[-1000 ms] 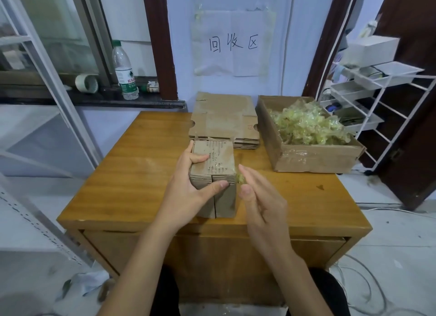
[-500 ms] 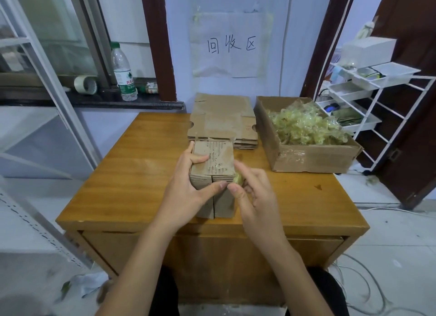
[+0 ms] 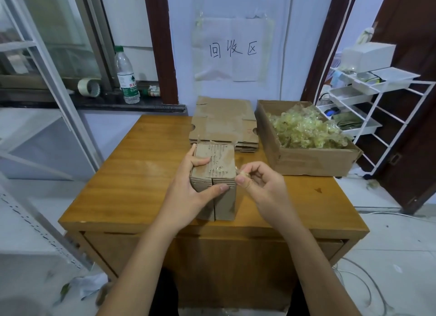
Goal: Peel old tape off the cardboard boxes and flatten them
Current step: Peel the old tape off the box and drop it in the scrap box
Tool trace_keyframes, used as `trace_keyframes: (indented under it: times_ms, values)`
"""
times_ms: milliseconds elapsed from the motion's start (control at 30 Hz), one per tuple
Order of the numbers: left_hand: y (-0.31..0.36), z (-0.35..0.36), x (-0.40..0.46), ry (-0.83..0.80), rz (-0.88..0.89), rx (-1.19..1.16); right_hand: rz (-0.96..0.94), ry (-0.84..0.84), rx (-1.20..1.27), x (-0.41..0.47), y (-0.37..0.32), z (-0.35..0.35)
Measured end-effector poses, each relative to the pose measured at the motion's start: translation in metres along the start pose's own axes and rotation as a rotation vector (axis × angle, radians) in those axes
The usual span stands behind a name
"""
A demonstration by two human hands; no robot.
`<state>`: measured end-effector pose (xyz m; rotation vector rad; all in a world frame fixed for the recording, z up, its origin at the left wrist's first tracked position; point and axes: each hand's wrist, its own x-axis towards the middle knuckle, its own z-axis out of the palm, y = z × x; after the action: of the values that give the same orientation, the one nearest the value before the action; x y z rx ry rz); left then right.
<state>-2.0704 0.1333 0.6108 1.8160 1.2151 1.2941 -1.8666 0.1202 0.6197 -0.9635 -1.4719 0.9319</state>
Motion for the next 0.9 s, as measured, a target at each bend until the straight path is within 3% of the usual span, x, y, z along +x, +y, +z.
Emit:
trace_keyframes:
  times_ms: [167, 400, 533, 733, 900]
  values:
    - [0.0, 0.001, 0.0, -0.005, 0.013, 0.001, 0.157, -0.015, 0.308, 0.009, 0.014, 0.002]
    - [0.0, -0.001, 0.0, -0.009, 0.001, -0.025, 0.214, 0.095, 0.6, 0.007, 0.018, 0.015]
    - [-0.002, -0.001, 0.0, -0.012, 0.001, -0.06, 0.149, 0.127, 0.426, 0.003, 0.012, 0.018]
    - [-0.004, -0.003, 0.0, 0.001, 0.007, -0.055, 0.049, 0.077, 0.35, -0.013, 0.009, 0.014]
    - [-0.005, 0.0, 0.0, 0.0, 0.007, -0.047, 0.06, 0.148, 0.157, -0.016, 0.008, 0.017]
